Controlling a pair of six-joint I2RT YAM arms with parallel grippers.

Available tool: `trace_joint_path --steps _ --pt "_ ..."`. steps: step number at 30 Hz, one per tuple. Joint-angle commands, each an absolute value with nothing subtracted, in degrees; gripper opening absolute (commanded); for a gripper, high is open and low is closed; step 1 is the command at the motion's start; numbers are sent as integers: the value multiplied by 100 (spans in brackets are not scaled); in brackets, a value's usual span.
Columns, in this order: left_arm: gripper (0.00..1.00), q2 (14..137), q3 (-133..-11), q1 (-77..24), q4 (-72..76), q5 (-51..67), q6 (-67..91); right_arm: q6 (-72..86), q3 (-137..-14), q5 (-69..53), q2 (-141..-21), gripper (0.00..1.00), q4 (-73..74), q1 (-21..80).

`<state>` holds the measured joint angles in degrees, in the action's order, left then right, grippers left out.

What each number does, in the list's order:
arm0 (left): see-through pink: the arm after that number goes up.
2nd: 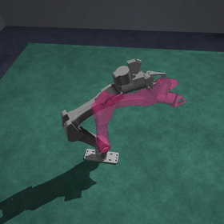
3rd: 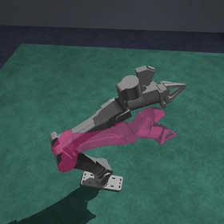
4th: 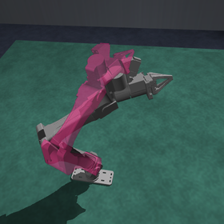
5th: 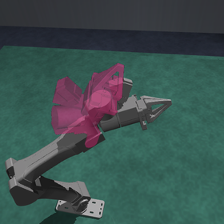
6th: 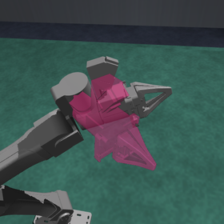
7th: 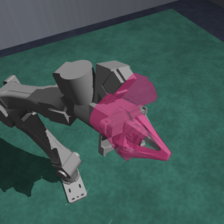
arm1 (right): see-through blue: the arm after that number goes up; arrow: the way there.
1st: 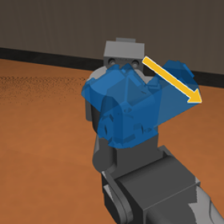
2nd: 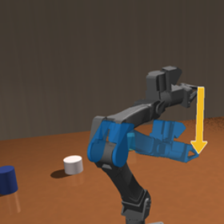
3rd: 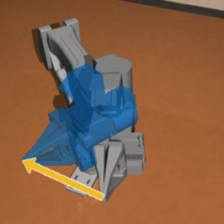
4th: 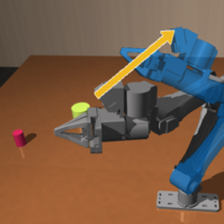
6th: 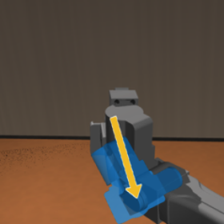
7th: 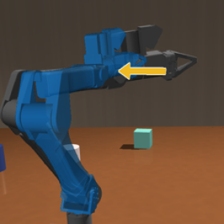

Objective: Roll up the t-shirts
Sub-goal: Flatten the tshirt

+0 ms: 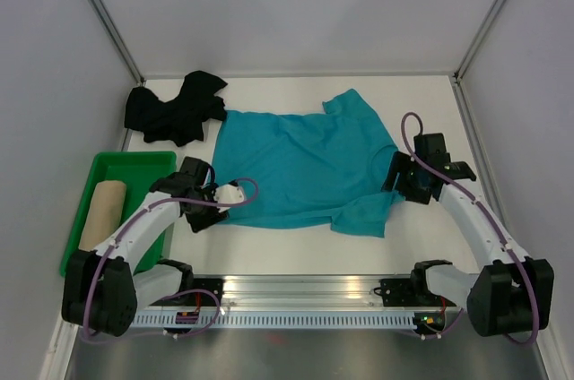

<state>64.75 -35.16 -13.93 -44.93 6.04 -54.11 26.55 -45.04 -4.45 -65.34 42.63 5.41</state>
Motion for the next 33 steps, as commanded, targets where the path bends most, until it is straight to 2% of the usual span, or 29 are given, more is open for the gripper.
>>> trace_joint_path --steps 1,3,6,7,8,10,11,13,15,21,25,30,32,33 --pt "64 6266 -4384 -1362 -4834 1019 -5161 2611 -5456 149 -6310 79 4237 545" --pt "66 6572 -5077 -1362 -4834 1150 -4625 2549 -5966 123 -6520 79 3947 545" --pt "66 7161 -6106 -1362 -4519 1003 -3466 2418 -6678 27 -7336 66 3552 545" --pt "64 7589 -6326 -1362 -4378 880 -2889 2400 -6880 26 -7852 61 3464 545" --pt "64 7855 -6711 -1354 -4116 627 -2648 2373 -7291 35 -8118 49 3315 545" --pt "61 8547 -7230 -1327 -3868 423 -2104 2355 -7723 123 -8942 37 3182 545" --pt "60 8761 -7390 -1275 -3597 248 -1953 2338 -8108 158 -9217 27 3034 545" --pt "59 9226 -7889 -1187 -3393 97 -1567 2347 -8497 280 -9971 26 2910 536" --pt "59 9990 -8312 -1090 -3340 26 -1381 2373 -9130 343 -10770 29 2795 492" --pt "64 11732 -9876 -1037 -3366 -281 -1082 2277 -11230 492 -12915 55 3023 457" --pt "67 12470 -10379 -915 -3497 -369 -941 2162 -12583 650 -13999 64 3515 457" --pt "66 12990 -10460 -791 -3718 -369 -870 2083 -12665 563 -14536 63 3463 440" --pt "66 13043 -10380 -791 -3761 -291 -844 2083 -12542 414 -14589 60 3419 448" --pt "65 13060 -10319 -791 -3779 -229 -826 2092 -12507 230 -14590 54 3419 448"
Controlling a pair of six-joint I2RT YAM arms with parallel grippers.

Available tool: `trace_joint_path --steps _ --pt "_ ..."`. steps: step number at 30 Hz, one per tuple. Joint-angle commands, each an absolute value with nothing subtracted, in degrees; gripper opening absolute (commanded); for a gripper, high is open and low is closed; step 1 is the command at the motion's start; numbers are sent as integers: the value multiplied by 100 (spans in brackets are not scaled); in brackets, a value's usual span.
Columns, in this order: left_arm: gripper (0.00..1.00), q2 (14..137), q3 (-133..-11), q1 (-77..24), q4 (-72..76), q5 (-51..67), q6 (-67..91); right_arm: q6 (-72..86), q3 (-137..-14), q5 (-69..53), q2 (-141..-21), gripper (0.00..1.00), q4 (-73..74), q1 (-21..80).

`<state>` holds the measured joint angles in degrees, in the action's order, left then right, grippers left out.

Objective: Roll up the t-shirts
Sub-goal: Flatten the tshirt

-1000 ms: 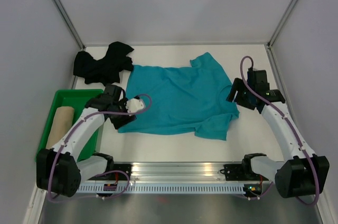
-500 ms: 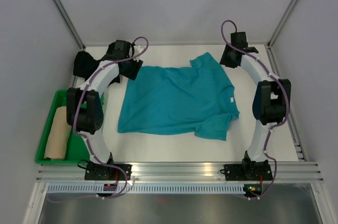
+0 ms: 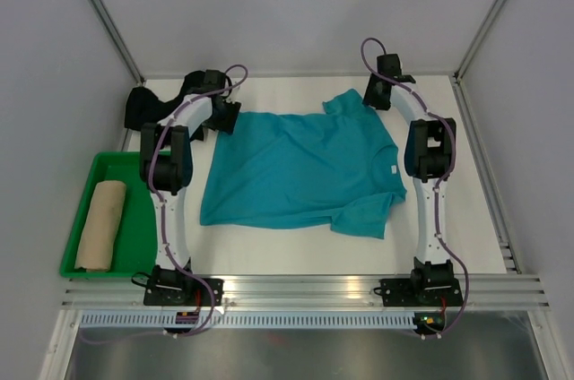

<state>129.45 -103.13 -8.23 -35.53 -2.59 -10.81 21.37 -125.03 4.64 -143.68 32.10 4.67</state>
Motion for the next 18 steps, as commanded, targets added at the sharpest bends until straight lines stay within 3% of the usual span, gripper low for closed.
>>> trace_joint_path --steps 1,2,4,5,6,8,18 --pt "60 13069 -10275 -791 -3797 -168 -783 2057 -12402 107 -14564 44 3393 448" --pt "55 13069 -10274 -791 -3797 -141 -782 2057 -12332 105 -14537 44 3366 448" --pt "43 13087 -10222 -791 -3832 -97 -800 2030 -12112 88 -14458 23 3331 431" --pt "28 13096 -10213 -791 -3876 -79 -843 2030 -12016 62 -14345 16 3296 422" --pt "21 13078 -10169 -791 -3911 -62 -861 2074 -11806 27 -14274 4 3209 387" --pt "3 13017 -10090 -791 -3981 -26 -931 2170 -11576 26 -14029 0 3094 308" --pt "2 11602 -8555 -809 -4130 562 -1344 2320 -9584 -325 -12508 0 2287 -141"
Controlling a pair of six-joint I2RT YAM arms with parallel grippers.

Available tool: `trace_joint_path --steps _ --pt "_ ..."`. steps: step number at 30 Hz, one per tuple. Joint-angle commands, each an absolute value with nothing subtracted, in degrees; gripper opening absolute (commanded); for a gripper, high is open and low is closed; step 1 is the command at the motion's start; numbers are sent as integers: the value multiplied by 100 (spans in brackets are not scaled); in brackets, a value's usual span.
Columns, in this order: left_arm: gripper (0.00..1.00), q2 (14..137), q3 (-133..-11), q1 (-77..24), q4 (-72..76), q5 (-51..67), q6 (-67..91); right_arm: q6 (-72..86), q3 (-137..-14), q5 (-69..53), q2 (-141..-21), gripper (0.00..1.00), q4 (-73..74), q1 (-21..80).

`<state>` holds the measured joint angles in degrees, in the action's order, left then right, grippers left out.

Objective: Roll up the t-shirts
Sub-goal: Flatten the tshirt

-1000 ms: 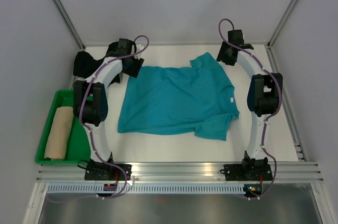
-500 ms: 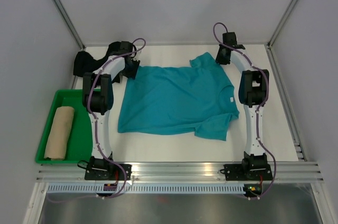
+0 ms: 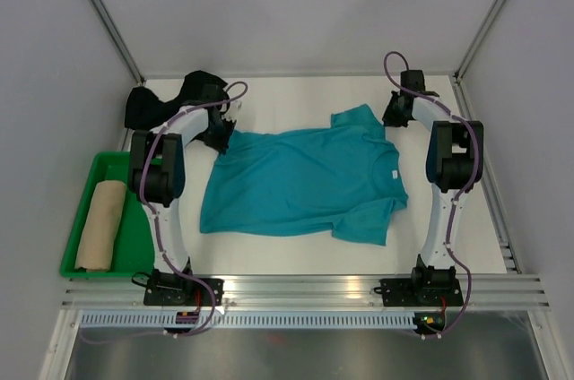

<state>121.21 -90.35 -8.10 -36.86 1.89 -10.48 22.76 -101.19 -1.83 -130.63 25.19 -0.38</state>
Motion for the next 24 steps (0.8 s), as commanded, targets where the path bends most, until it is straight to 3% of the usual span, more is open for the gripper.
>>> trace_joint_path --steps 1,3,5,8,12,17,24 --pt "2 11488 -8421 -809 -4166 806 -1414 2338 -9432 -395 -12411 0 2216 -141" --pt "3 11225 -7973 -835 -4253 1097 -1678 2347 -9160 -483 -12261 0 2145 -141" --pt "23 11075 -7613 -852 -4350 1344 -1958 2320 -9097 -501 -12208 0 2145 -141" --pt "42 10837 -7541 -844 -4368 1354 -2109 2303 -9123 -527 -12217 0 2206 -141" --pt "44 10758 -8137 -826 -4166 1205 -1724 2338 -9219 -633 -12225 0 2223 -132" --pt "47 11512 -9287 -826 -4148 775 -1292 2294 -9264 -633 -12208 0 2285 -123" --pt "48 12269 -9694 -835 -4421 484 -1187 2276 -9290 -615 -12199 0 2320 -132"
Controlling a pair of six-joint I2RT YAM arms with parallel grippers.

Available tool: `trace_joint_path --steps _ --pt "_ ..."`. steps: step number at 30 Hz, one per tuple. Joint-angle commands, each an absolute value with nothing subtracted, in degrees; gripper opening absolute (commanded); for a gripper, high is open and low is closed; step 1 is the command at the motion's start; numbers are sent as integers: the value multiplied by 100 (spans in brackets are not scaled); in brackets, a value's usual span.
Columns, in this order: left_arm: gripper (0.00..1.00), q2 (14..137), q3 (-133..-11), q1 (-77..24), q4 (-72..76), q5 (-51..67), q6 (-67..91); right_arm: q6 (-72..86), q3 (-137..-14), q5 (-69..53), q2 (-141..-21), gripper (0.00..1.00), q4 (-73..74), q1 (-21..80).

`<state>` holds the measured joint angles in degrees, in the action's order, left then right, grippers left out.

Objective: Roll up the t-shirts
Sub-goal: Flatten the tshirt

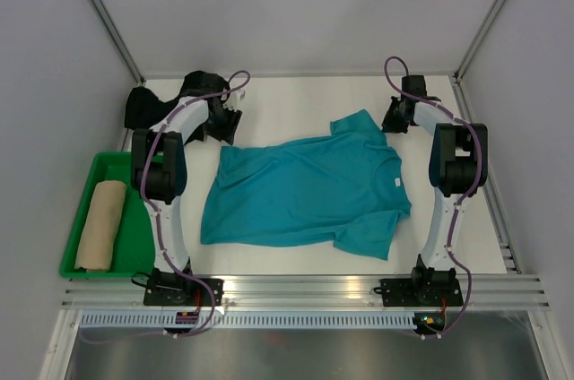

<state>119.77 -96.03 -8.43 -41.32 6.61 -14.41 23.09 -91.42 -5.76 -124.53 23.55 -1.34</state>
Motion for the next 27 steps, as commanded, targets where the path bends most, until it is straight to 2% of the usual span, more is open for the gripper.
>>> trace_joint_path --steps 1,11,15,19,27 --pt "51 12287 -9694 -835 -4421 466 -1204 2285 -9290 -615 -12217 0 2312 -132" --pt "51 12700 -9932 -826 -5184 905 -1301 2311 -9369 -633 -12208 0 2355 -114" --pt "36 12613 -9967 -826 -5431 1151 -1345 2303 -9466 -703 -12164 0 2356 -88" --pt "3 12463 -10089 -826 -5476 1108 -1389 2312 -9457 -852 -11998 0 2242 -62" --pt "2 11541 -10292 -826 -4704 1196 -1257 2276 -9369 -941 -11471 0 1934 -44"
